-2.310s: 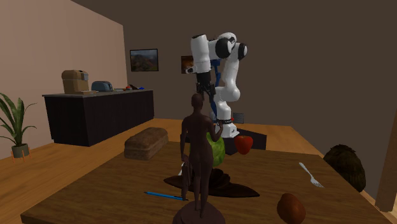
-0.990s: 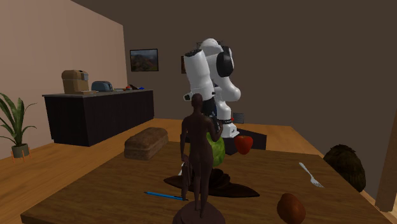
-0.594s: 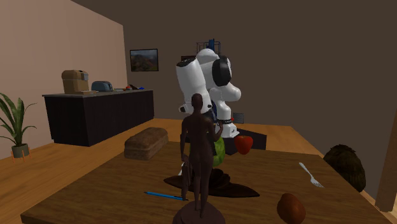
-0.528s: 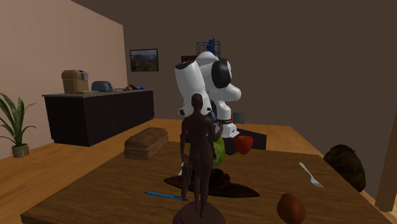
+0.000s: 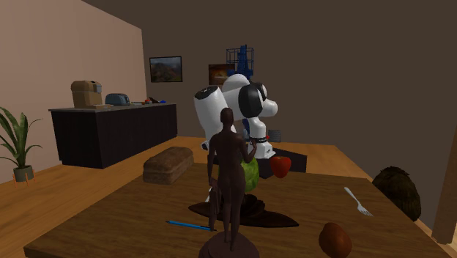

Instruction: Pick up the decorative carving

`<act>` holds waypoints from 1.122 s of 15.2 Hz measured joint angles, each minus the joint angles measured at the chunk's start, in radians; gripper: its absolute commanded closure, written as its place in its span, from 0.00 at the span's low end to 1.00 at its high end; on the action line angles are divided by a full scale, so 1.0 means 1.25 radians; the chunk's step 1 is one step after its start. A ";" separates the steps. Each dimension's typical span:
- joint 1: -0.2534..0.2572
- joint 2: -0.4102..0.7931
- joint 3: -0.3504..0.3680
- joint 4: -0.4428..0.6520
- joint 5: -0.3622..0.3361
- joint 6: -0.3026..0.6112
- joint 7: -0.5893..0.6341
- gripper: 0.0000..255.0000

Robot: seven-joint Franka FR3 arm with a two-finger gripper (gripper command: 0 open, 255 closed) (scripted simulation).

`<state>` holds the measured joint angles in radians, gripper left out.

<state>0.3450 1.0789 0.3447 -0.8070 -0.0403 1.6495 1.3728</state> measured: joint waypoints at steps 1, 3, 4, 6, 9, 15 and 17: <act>0.001 0.008 -0.001 0.007 -0.001 0.001 -0.001 0.00; 0.000 0.007 -0.001 -0.007 -0.001 0.014 -0.002 1.00; 0.000 0.008 -0.001 -0.007 -0.001 0.016 -0.002 1.00; 0.000 0.009 -0.001 -0.008 -0.001 0.017 -0.001 1.00; 0.000 0.009 -0.001 -0.008 -0.001 0.018 -0.002 1.00; -0.001 0.002 -0.001 -0.008 0.000 0.010 -0.001 1.00; -0.002 -0.006 0.001 -0.005 0.001 -0.002 0.001 1.00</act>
<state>0.3429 1.0715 0.3453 -0.8127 -0.0395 1.6469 1.3737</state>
